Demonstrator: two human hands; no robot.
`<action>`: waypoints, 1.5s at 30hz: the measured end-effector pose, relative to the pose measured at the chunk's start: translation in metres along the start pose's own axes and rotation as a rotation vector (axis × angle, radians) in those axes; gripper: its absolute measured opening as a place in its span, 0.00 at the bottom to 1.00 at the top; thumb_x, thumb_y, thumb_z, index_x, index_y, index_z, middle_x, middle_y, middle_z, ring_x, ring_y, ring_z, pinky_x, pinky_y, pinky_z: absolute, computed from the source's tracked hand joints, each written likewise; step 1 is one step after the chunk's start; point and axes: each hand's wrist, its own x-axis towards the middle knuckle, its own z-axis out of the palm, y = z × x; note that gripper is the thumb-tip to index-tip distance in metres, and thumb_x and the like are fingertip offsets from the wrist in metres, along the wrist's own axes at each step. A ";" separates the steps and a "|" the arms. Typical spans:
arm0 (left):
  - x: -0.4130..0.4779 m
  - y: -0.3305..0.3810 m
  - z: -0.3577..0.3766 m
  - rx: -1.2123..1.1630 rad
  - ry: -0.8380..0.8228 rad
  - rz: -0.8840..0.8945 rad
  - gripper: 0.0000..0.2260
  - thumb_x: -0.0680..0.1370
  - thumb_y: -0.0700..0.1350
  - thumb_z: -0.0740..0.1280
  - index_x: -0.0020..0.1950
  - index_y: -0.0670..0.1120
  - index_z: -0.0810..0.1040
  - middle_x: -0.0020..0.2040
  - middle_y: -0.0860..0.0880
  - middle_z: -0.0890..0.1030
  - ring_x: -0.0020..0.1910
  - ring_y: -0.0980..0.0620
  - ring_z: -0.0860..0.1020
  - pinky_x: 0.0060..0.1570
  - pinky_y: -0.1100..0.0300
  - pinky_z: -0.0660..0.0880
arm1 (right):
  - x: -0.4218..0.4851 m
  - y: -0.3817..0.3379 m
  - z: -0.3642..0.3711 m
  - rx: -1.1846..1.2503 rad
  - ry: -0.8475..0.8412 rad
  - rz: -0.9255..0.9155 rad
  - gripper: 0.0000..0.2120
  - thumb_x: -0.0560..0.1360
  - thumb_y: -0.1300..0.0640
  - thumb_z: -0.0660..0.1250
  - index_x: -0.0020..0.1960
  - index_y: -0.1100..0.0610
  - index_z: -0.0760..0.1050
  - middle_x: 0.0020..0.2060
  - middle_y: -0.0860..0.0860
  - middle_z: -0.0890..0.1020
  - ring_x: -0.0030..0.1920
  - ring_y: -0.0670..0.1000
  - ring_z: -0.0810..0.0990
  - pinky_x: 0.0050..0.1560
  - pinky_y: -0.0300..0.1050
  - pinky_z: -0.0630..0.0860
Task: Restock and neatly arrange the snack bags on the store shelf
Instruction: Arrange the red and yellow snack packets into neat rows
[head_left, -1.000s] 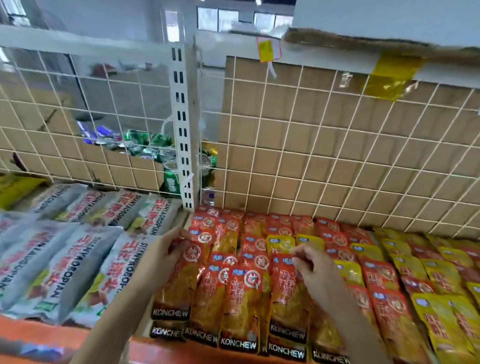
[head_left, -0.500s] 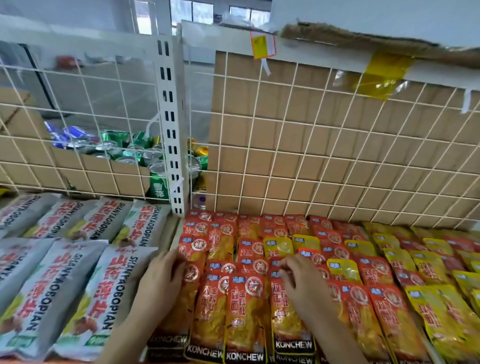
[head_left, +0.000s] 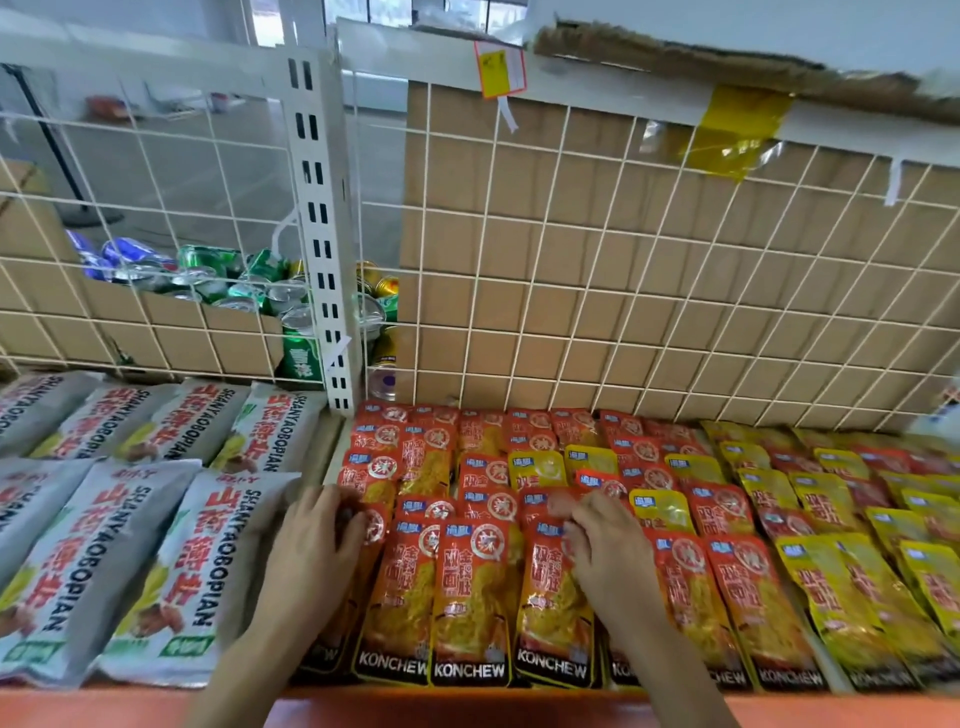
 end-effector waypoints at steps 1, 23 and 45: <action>-0.001 0.001 0.000 0.002 0.001 -0.005 0.08 0.76 0.43 0.66 0.54 0.45 0.75 0.53 0.48 0.76 0.54 0.48 0.72 0.50 0.55 0.69 | -0.001 0.000 -0.002 0.002 -0.020 -0.007 0.07 0.72 0.62 0.70 0.49 0.54 0.81 0.40 0.44 0.74 0.44 0.49 0.76 0.44 0.45 0.77; -0.023 0.031 0.013 0.094 0.103 0.065 0.15 0.72 0.47 0.71 0.58 0.45 0.77 0.60 0.46 0.76 0.59 0.44 0.73 0.57 0.49 0.70 | 0.006 0.016 -0.016 0.099 -0.306 -0.121 0.37 0.69 0.27 0.40 0.65 0.46 0.70 0.54 0.37 0.69 0.58 0.38 0.67 0.60 0.35 0.63; 0.013 0.096 0.058 0.339 -0.458 0.347 0.12 0.74 0.55 0.67 0.53 0.52 0.71 0.50 0.58 0.68 0.50 0.58 0.66 0.50 0.65 0.63 | 0.007 0.030 -0.011 0.134 -0.311 -0.148 0.42 0.66 0.25 0.33 0.62 0.44 0.71 0.54 0.35 0.67 0.58 0.36 0.64 0.63 0.36 0.59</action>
